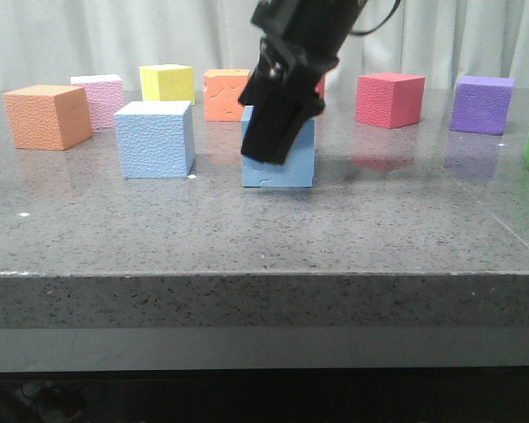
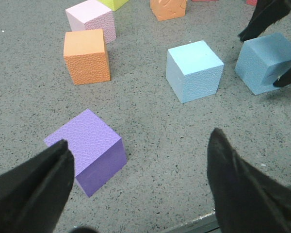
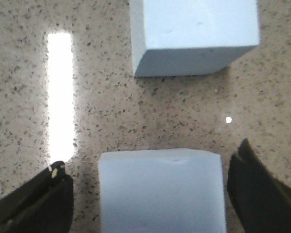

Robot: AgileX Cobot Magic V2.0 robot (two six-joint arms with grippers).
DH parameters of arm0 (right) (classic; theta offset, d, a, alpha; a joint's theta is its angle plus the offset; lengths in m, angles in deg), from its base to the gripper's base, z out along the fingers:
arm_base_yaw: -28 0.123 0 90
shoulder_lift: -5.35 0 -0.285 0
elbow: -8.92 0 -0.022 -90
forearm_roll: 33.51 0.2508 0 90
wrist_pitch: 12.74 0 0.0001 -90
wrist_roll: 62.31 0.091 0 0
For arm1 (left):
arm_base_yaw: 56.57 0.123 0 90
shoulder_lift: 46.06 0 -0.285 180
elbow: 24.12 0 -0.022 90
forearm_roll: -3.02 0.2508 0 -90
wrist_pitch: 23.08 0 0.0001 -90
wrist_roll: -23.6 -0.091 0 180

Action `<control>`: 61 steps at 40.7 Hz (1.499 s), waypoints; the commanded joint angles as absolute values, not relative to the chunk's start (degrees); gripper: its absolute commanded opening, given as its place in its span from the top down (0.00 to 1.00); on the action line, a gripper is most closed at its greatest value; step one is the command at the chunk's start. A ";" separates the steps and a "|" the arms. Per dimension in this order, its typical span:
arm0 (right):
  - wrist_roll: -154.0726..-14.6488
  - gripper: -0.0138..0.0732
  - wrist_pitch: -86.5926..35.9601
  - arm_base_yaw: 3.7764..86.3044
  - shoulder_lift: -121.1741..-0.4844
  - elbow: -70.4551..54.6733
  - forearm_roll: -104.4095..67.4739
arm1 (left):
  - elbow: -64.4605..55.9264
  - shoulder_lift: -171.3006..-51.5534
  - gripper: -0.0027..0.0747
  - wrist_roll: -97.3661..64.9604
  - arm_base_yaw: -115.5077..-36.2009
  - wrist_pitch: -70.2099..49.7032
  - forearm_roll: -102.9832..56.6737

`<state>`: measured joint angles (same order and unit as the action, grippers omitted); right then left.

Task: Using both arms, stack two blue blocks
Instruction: 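Set the light blue cube down, open the right gripper, withdraw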

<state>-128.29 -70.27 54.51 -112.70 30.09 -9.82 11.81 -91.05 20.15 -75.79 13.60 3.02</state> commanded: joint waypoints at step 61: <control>-59.86 0.21 -57.46 52.79 -53.88 -11.12 -27.95 | 0.99 -105.33 0.25 18.83 -86.09 4.27 1.14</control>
<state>-59.94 -61.32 53.02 -54.23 -12.53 -27.71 5.45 -102.22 19.37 -82.46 9.51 0.99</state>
